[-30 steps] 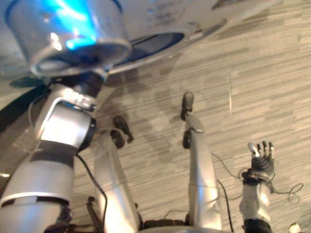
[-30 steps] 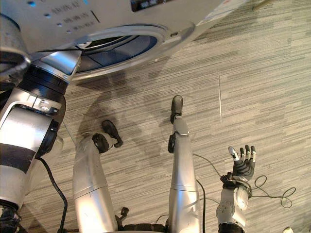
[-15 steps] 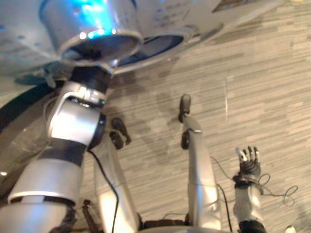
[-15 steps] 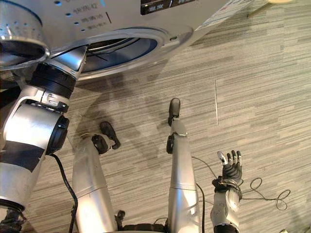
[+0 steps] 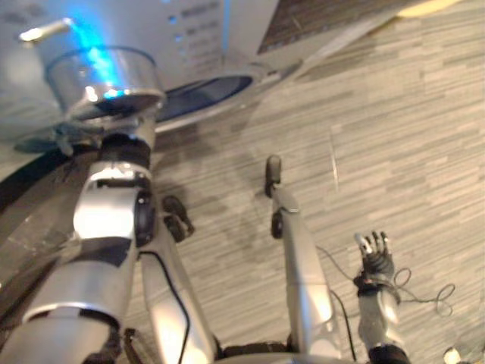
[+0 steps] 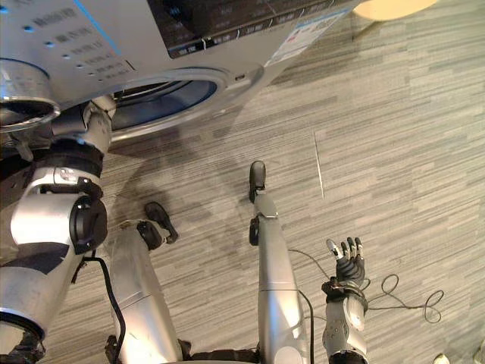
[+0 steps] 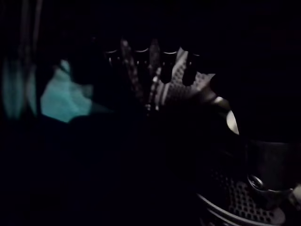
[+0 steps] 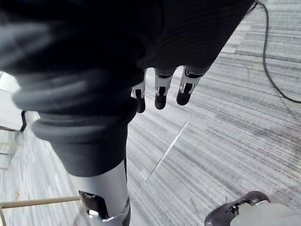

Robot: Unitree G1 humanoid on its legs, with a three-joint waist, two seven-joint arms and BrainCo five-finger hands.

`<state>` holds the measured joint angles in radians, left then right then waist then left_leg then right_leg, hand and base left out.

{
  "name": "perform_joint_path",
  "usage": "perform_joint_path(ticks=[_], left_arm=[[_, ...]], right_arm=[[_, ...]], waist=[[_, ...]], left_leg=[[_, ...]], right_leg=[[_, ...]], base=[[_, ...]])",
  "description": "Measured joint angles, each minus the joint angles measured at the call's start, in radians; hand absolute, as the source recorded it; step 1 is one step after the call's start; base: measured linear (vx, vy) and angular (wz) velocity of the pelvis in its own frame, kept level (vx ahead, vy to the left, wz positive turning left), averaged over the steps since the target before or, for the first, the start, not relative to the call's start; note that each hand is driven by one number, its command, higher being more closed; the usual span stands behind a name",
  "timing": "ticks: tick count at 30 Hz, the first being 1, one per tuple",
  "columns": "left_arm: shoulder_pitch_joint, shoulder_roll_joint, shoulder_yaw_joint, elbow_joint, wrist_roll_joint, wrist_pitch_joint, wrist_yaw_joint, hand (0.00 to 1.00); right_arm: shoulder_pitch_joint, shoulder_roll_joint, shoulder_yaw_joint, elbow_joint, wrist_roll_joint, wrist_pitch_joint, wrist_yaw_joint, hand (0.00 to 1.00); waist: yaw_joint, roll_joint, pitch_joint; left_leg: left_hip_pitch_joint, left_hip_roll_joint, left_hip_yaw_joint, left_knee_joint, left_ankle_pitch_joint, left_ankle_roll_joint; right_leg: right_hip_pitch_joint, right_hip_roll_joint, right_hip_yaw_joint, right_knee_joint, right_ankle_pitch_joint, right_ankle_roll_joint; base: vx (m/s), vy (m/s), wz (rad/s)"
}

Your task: Pick up the laundry basket with both hands and put the clothes into the washing machine.

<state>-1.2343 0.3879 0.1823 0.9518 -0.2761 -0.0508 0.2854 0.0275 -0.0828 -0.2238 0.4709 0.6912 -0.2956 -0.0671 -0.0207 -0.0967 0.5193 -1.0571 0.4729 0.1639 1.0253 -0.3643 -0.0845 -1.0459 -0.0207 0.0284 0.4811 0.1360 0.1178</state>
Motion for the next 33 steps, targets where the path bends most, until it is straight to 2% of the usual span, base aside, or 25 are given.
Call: perform_joint_path(ticks=[2,5,7,10,12,13,16,20,22,24,28,30,33], left_arm=[[0.080,-0.047,0.013,-0.001,0.003,0.000,-0.001,0.00],[0.214,-0.143,0.000,-0.010,0.027,0.000,0.003,0.00],[0.362,-0.230,-0.024,-0.012,0.085,-0.001,0.006,0.00],[0.550,-0.352,-0.027,-0.012,0.103,-0.004,0.005,0.00],[0.664,-0.390,-0.038,-0.012,0.090,-0.021,-0.003,0.00],[0.732,-0.400,-0.065,-0.013,0.067,-0.035,-0.004,0.00],[0.878,-0.401,-0.082,-0.014,0.052,-0.074,-0.026,0.00],[1.071,-0.375,-0.094,0.006,0.019,-0.113,-0.067,0.00],[1.102,-0.363,-0.095,0.023,0.022,-0.114,-0.067,0.00],[1.116,-0.359,-0.103,0.050,0.022,-0.114,-0.068,0.00],[1.156,-0.358,-0.109,0.088,0.031,-0.112,-0.070,0.00],[1.157,-0.359,-0.111,0.102,0.030,-0.112,-0.071,0.00],[1.163,-0.359,-0.112,0.096,0.009,-0.117,-0.068,0.00]], right_arm=[[0.000,0.001,0.002,0.000,-0.013,0.003,-0.002,0.00],[-0.002,0.001,0.002,0.017,-0.038,0.013,-0.020,0.00],[-0.003,0.007,0.002,0.024,-0.057,0.019,-0.022,0.00],[-0.003,0.019,-0.004,0.081,-0.067,0.025,-0.026,0.00],[-0.003,0.030,-0.005,0.127,-0.073,0.032,-0.027,0.00],[0.003,0.038,-0.011,0.163,-0.076,0.038,-0.029,0.00],[0.015,0.034,-0.017,0.267,-0.090,0.050,-0.039,0.00],[0.018,-0.005,-0.055,0.477,-0.105,0.078,-0.052,0.00],[0.018,-0.010,-0.061,0.512,-0.110,0.082,-0.065,0.00],[0.018,-0.008,-0.081,0.544,-0.112,0.086,-0.065,0.00],[0.017,-0.001,-0.081,0.605,-0.116,0.092,-0.069,0.00],[0.018,-0.002,-0.080,0.616,-0.123,0.109,-0.069,0.00],[0.016,-0.004,-0.070,0.622,-0.146,0.110,-0.069,0.00]], waist=[[0.003,-0.003,-0.005],[0.011,-0.014,-0.038],[0.011,-0.014,-0.044],[0.015,-0.011,-0.086],[0.025,-0.010,-0.124],[0.036,-0.006,-0.148],[0.039,0.020,-0.223],[0.040,0.121,-0.314],[0.040,0.136,-0.325],[0.042,0.139,-0.334],[0.041,0.124,-0.381],[0.041,0.124,-0.389],[0.038,0.129,-0.411]], left_leg=[[0.044,-0.003,0.007,-0.017,0.001,-0.002],[0.116,-0.036,0.027,-0.075,0.010,-0.014],[0.231,-0.069,0.048,-0.146,0.027,-0.026],[0.378,-0.121,0.094,-0.266,0.070,-0.029],[0.472,-0.149,0.115,-0.347,0.086,-0.036],[0.543,-0.173,0.129,-0.412,0.111,-0.038],[0.667,-0.221,0.138,-0.547,0.155,-0.045],[0.832,-0.279,0.108,-0.744,0.218,-0.054],[0.870,-0.294,0.094,-0.787,0.231,-0.051],[0.901,-0.305,0.084,-0.815,0.236,-0.050],[0.958,-0.321,0.084,-0.850,0.236,-0.049],[0.989,-0.324,0.079,-0.863,0.237,-0.048],[1.021,-0.331,0.037,-0.889,0.248,-0.043]], right_leg=[[0.035,-0.003,0.001,-0.002,-0.014,-0.001],[0.077,-0.024,0.003,-0.005,-0.033,-0.002],[0.163,-0.052,0.005,-0.023,-0.044,-0.006],[0.265,-0.089,0.009,-0.050,-0.059,-0.006],[0.331,-0.106,0.012,-0.079,-0.067,-0.006],[0.384,-0.117,0.011,-0.104,-0.069,-0.005],[0.485,-0.151,0.000,-0.155,-0.082,0.002],[0.690,-0.180,-0.057,-0.327,-0.060,0.029],[0.744,-0.187,-0.074,-0.384,-0.040,0.032],[0.798,-0.193,-0.088,-0.437,-0.023,0.038],[0.853,-0.200,-0.094,-0.487,-0.008,0.037],[0.880,-0.200,-0.098,-0.487,-0.013,0.040],[0.908,-0.203,-0.117,-0.465,-0.044,0.040]], base=[[0.02,0.027,0.14],[0.04,0.024,0.21],[0.08,0.035,0.30],[0.11,0.004,0.34],[0.14,-0.015,0.19],[0.17,-0.023,0.23],[0.15,-0.013,0.35],[0.14,0.023,0.32],[0.11,0.033,0.25],[0.09,0.043,0.18],[0.11,0.037,0.02],[0.10,0.022,0.05],[0.07,-0.002,0.21]])
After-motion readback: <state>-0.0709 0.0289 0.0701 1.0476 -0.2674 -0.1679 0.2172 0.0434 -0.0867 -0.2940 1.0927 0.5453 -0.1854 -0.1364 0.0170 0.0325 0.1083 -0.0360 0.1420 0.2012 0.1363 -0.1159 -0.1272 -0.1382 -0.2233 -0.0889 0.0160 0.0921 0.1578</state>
